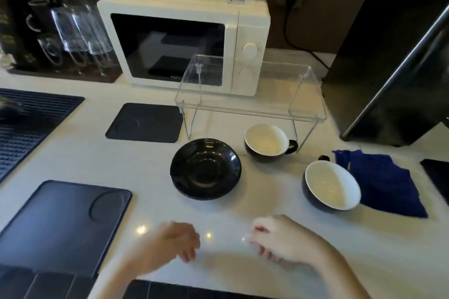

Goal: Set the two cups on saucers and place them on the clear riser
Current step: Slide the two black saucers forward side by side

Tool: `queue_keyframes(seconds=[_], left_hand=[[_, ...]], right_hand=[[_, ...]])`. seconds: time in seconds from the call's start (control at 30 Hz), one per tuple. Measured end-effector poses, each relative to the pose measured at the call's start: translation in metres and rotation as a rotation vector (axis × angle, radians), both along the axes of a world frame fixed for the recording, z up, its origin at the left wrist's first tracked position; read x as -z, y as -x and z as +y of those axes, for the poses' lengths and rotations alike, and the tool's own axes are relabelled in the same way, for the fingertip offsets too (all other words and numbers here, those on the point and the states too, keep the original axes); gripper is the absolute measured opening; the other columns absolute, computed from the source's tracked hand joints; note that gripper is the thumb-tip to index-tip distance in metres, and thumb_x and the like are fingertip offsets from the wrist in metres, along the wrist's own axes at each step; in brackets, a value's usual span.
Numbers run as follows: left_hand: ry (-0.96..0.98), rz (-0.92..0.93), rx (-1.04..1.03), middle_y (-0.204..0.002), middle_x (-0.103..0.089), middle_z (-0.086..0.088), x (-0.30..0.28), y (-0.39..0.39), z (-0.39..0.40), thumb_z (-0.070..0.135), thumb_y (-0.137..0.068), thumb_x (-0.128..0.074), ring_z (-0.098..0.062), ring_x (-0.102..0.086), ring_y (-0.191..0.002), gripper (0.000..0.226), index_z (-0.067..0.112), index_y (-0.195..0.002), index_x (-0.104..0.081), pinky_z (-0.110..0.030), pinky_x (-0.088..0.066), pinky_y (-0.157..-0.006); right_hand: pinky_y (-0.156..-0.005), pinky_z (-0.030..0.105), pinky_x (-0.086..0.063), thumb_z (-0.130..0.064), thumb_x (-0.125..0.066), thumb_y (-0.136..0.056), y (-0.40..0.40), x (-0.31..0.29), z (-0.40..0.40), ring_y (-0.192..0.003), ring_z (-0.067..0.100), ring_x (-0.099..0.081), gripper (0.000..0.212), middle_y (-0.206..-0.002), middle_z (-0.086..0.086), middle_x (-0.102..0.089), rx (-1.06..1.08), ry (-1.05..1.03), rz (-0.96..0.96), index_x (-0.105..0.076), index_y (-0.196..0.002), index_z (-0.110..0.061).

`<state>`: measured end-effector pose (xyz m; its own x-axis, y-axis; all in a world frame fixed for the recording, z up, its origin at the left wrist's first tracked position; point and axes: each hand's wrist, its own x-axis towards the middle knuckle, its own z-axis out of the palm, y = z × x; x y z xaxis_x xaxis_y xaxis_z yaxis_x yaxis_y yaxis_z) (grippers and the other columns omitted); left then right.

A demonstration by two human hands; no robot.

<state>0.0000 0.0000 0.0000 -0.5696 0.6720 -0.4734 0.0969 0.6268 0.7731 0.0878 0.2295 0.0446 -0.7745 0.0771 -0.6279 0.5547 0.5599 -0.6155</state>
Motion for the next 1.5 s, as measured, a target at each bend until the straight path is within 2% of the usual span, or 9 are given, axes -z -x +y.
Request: queue_keyframes(seconds=[0.1, 0.23, 0.33, 0.53, 0.77, 0.93, 1.1, 1.27, 1.5], left_hand=[[-0.117, 0.161, -0.206, -0.071, -0.067, -0.002, -0.017, 0.045, 0.023, 0.025, -0.089, -0.046, -0.017, -0.062, -0.07, 0.023, 0.019, -0.072, -0.061, -0.023, -0.041, -0.063], [-0.089, 0.44, -0.493, -0.07, -0.065, -0.006, -0.008, 0.057, 0.035, 0.035, -0.091, -0.045, -0.026, -0.062, -0.07, 0.026, 0.015, -0.077, -0.055, -0.029, -0.042, -0.057], [-0.043, 0.417, -0.568, -0.071, -0.067, -0.011, 0.0, 0.071, 0.038, 0.045, -0.089, -0.043, -0.029, -0.063, -0.069, 0.038, 0.011, -0.078, -0.056, -0.034, -0.047, -0.061], [-0.16, 0.242, -0.59, -0.052, -0.06, -0.008, 0.009, 0.076, 0.047, 0.038, -0.088, -0.051, -0.024, -0.053, -0.053, 0.045, 0.008, -0.054, -0.055, -0.032, -0.045, -0.062], [-0.208, 0.107, -0.643, -0.036, -0.052, 0.002, 0.012, 0.079, 0.048, 0.027, -0.087, -0.054, -0.013, -0.046, -0.038, 0.04, 0.007, -0.052, -0.057, -0.026, -0.04, -0.049], [-0.238, 0.044, -0.702, -0.033, -0.052, 0.002, 0.012, 0.078, 0.051, 0.025, -0.086, -0.056, -0.016, -0.048, -0.043, 0.036, 0.007, -0.054, -0.058, -0.025, -0.04, -0.049], [-0.281, 0.038, -0.73, -0.035, -0.05, 0.003, 0.013, 0.072, 0.051, 0.025, -0.087, -0.056, -0.008, -0.044, -0.034, 0.037, 0.007, -0.054, -0.053, -0.019, -0.037, -0.041], [-0.286, 0.106, -0.773, -0.036, -0.052, 0.001, 0.02, 0.071, 0.051, 0.031, -0.085, -0.058, -0.015, -0.043, -0.041, 0.04, 0.01, -0.051, -0.053, -0.027, -0.036, -0.048], [-0.399, -0.026, -0.722, -0.034, -0.05, 0.0, 0.006, 0.071, 0.048, 0.019, -0.083, -0.061, -0.01, -0.043, -0.035, 0.037, 0.001, -0.053, -0.051, -0.018, -0.037, -0.043]], right_hand=[[-0.057, 0.025, -0.047, -0.035, -0.048, -0.089, 0.027, 0.006, 0.004, -0.062, 0.014, -0.061, 0.024, -0.072, 0.001, -0.066, 0.232, -0.047, 0.259, -0.058, -0.079, -0.015], [-0.064, 0.041, -0.055, -0.039, -0.047, -0.089, 0.053, 0.023, -0.005, -0.066, 0.025, -0.062, 0.019, -0.066, 0.0, -0.061, 0.493, -0.151, 0.498, -0.054, -0.09, -0.021], [-0.06, 0.041, -0.054, -0.035, -0.051, -0.089, 0.064, 0.031, -0.013, -0.063, 0.028, -0.062, 0.026, -0.07, 0.005, -0.063, 0.651, -0.108, 0.522, -0.051, -0.105, -0.015], [-0.041, 0.028, -0.052, -0.018, -0.059, -0.087, 0.074, 0.039, -0.021, -0.041, 0.015, -0.058, 0.02, -0.077, 0.009, -0.066, 0.797, 0.094, 0.561, -0.053, -0.103, -0.007], [-0.035, 0.02, -0.044, -0.01, -0.057, -0.086, 0.078, 0.04, -0.018, -0.035, 0.007, -0.052, 0.007, -0.064, 0.006, -0.065, 0.773, 0.039, 0.578, -0.053, -0.092, -0.007], [-0.037, 0.016, -0.043, -0.007, -0.058, -0.084, 0.079, 0.039, -0.012, -0.036, 0.007, -0.055, 0.01, -0.064, 0.006, -0.066, 0.776, 0.127, 0.564, -0.053, -0.093, -0.005], [-0.038, 0.018, -0.042, -0.006, -0.059, -0.083, 0.08, 0.041, -0.007, -0.037, 0.012, -0.056, 0.012, -0.065, 0.005, -0.067, 0.795, 0.224, 0.555, -0.051, -0.091, -0.008], [-0.042, 0.024, -0.047, -0.005, -0.059, -0.082, 0.081, 0.043, 0.0, -0.038, 0.013, -0.057, 0.012, -0.064, 0.004, -0.068, 0.746, 0.292, 0.524, -0.05, -0.091, -0.006], [-0.047, 0.029, -0.05, -0.003, -0.059, -0.083, 0.077, 0.039, 0.003, -0.038, 0.014, -0.057, 0.014, -0.054, 0.001, -0.066, 0.722, 0.356, 0.499, -0.051, -0.094, -0.001]])
